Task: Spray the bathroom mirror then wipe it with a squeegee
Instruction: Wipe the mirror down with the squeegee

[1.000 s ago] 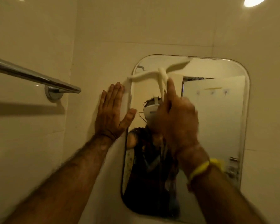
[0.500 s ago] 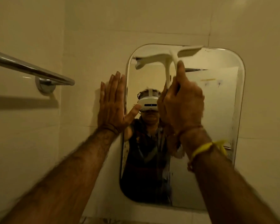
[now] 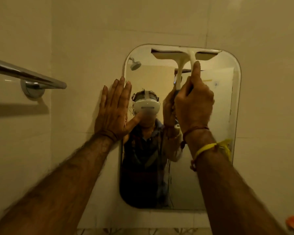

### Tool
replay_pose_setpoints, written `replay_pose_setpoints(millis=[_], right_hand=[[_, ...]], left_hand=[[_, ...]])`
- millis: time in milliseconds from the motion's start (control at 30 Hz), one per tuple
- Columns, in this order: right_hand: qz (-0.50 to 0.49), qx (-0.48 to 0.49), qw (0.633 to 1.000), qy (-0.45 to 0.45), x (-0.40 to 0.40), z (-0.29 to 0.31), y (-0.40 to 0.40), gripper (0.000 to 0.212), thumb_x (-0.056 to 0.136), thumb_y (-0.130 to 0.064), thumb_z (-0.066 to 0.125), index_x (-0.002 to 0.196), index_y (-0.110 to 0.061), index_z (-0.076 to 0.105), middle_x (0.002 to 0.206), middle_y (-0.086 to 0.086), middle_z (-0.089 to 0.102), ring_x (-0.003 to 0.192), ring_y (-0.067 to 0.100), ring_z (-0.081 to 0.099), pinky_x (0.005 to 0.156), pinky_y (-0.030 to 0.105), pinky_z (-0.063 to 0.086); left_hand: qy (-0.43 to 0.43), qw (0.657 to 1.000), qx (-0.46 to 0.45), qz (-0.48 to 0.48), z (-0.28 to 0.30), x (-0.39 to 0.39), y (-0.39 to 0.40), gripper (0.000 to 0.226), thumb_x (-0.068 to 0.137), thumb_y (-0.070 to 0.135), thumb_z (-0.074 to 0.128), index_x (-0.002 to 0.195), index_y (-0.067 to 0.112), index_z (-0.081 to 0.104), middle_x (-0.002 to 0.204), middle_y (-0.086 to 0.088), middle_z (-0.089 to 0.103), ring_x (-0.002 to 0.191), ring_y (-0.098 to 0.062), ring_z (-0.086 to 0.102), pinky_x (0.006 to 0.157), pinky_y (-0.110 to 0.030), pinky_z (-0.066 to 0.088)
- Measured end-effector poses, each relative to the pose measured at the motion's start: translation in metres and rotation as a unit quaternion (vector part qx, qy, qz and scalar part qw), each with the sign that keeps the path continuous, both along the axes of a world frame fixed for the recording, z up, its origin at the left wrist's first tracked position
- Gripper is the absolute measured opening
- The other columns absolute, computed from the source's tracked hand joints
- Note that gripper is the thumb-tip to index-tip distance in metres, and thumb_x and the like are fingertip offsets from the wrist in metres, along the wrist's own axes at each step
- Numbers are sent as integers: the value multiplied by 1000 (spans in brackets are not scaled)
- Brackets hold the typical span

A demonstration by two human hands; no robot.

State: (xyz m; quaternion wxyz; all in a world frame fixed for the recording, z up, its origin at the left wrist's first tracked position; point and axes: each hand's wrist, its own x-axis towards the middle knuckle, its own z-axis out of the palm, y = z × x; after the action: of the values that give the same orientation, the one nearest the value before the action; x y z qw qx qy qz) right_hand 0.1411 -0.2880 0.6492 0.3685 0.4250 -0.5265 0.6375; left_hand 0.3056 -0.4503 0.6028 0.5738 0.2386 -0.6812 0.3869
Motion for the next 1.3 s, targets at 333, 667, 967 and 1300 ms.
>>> replay_pose_setpoints(millis=[333,667,967,1300], right_hand=[[-18,-22,999,16,-6,-58,5,57,99,-32,36,153,-15,33,71,2,54,60,12,51,56,17,43],[28,-28,997,-73,-8,-99,7,62,97,-37,32,156,-21,22,78,9,61,69,23,63,66,40,60],[-41,-123,984,-119,-33,6,11,47,100,-10,43,148,-7,43,59,-24,31,44,-5,47,47,-8,30],[-29,-89,988,-123,-11,-61,6,50,103,-18,42,152,-12,35,59,-14,40,47,0,40,43,5,39]], left_hand=[[-14,1000,-6,6,-1,0,1,90,97,65,40,162,8,18,170,-16,15,158,-30,13,127,-59,6],[-20,1000,14,-14,0,1,6,91,97,73,25,163,11,16,171,-15,12,159,-30,11,128,-58,2],[-22,999,26,-39,0,2,11,92,94,70,34,162,10,17,170,-17,14,158,-33,14,126,-63,6],[-22,999,18,-43,-1,2,9,92,96,72,31,163,11,17,169,-18,15,158,-34,14,126,-61,3]])
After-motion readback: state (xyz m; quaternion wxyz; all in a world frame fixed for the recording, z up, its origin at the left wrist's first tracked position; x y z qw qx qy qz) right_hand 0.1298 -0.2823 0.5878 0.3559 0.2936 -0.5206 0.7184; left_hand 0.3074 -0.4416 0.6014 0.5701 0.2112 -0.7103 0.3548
